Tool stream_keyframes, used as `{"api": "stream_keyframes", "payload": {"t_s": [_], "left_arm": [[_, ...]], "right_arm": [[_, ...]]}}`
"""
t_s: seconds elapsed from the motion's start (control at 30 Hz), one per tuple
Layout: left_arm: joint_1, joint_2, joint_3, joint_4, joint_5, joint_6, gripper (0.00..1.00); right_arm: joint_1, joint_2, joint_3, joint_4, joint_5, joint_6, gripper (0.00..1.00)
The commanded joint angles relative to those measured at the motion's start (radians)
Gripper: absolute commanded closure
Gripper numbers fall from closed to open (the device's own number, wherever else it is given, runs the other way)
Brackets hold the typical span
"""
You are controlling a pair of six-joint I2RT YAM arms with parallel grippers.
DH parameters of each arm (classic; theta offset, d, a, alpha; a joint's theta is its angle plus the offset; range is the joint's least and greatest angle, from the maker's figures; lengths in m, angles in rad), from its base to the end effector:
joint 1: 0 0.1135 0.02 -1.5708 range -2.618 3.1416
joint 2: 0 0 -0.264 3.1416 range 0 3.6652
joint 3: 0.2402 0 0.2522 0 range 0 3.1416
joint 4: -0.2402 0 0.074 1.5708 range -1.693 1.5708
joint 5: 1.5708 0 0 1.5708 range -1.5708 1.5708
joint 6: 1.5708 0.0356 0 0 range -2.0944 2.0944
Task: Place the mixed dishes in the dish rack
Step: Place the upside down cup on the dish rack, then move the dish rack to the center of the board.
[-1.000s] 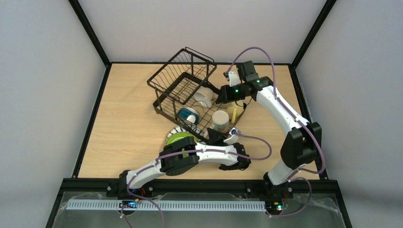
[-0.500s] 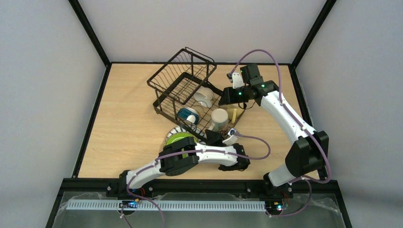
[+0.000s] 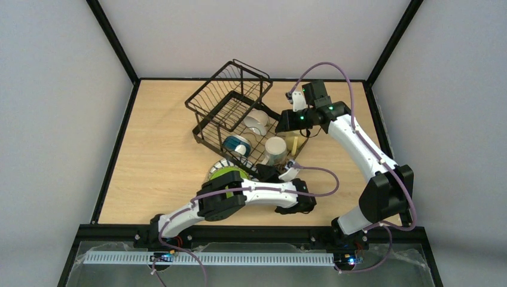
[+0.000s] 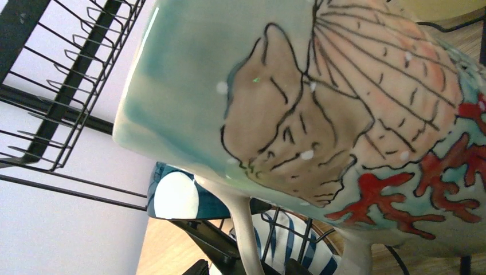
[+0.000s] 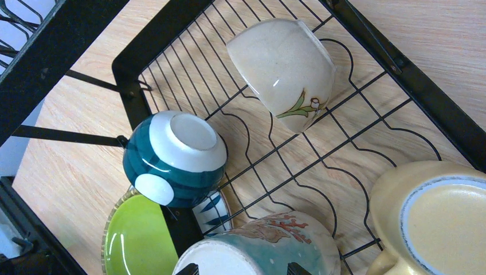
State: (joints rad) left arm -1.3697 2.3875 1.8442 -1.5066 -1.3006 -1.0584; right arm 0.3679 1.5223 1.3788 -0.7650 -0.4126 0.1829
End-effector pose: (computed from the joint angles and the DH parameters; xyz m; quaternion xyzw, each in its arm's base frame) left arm 0.1164 -0.3994 0.1449 0.2618 0.7416 0.3823 0.4852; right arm 0.2970 0.1298 0.3175 -0.1518 0.9155 0.2729 0.2536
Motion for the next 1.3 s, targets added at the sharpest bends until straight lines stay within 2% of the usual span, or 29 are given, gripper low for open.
{"api": "stream_keyframes", "payload": {"t_s": [0.0,0.43,0.73,1.03,1.27], "left_arm": [[-0.013,-0.059,-0.005,0.059,0.048,-0.011,0.23],[-0.015,-0.157,0.036,0.061,0.068,0.041,0.19],[-0.048,-0.246,0.076,0.061,0.136,0.107,0.16],[-0.101,-0.464,0.09,0.058,0.272,0.124,0.14],[-0.103,-0.698,-0.066,0.058,0.401,-0.01,0.13]], "right_arm": [[0.003,-0.018,0.022,0.004,0.013,-0.007,0.12],[0.003,-0.025,0.028,0.01,0.021,0.007,0.12],[0.003,-0.052,0.056,0.009,0.096,0.056,0.12],[0.003,-0.063,0.157,-0.015,0.107,0.061,0.12],[0.003,-0.096,0.154,-0.006,0.041,0.074,0.13]]}}
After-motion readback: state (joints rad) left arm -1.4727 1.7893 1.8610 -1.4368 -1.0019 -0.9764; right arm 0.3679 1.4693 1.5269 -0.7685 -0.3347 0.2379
